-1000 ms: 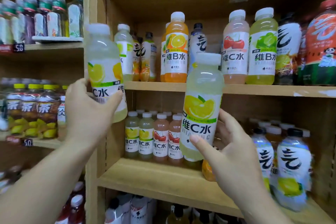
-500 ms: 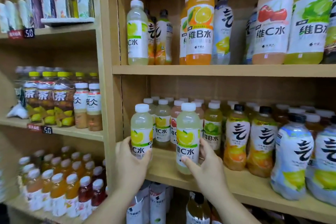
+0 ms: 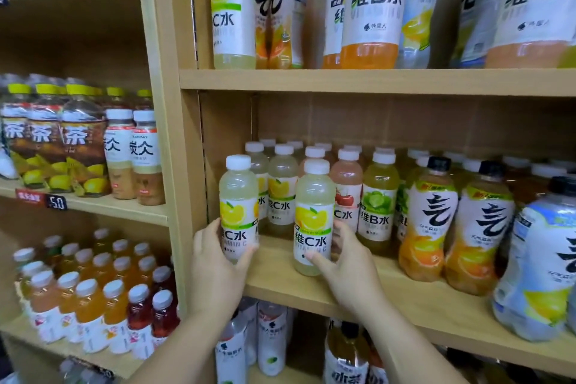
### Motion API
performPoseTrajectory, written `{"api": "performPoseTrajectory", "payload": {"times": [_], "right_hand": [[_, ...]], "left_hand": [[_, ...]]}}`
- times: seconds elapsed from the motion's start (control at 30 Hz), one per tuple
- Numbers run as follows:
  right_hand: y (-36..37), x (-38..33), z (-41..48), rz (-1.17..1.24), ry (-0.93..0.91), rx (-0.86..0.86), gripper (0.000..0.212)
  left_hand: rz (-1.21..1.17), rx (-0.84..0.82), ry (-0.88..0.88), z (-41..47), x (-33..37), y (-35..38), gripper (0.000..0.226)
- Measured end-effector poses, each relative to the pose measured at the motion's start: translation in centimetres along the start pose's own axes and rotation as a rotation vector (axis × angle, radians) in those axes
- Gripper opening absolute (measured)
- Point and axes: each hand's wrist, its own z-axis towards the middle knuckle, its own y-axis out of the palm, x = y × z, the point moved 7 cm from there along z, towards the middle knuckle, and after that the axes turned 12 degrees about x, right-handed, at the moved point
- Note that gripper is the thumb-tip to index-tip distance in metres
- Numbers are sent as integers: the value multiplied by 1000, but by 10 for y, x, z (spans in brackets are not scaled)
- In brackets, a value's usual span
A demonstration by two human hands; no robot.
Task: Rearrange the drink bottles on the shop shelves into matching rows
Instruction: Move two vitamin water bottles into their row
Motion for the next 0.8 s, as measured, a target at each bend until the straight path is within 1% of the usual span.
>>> {"api": "performPoseTrajectory", "payload": {"times": [0.07, 0.23, 0.43, 0.5, 0.6, 0.8], "right_hand": [[3, -1, 3, -30, -10, 3, 64], [21, -9, 13, -95, -35, 63, 68], [49, -13, 24, -95, -9, 86, 55], [56, -14, 27, -101, 2, 76, 52], [64, -16, 32, -104, 12, 79, 53], [72, -16, 38, -134, -17, 105, 56]], "left_hand": [[-2, -16, 33, -8, -11, -3, 82], [38, -44, 131, -4, -12, 0, 83], [158, -118, 116, 13, -4, 15, 85], [232, -153, 111, 18, -2, 19, 85], [340, -211, 124, 25, 0, 26, 86], [388, -253, 105, 35, 3, 39, 84]]}}
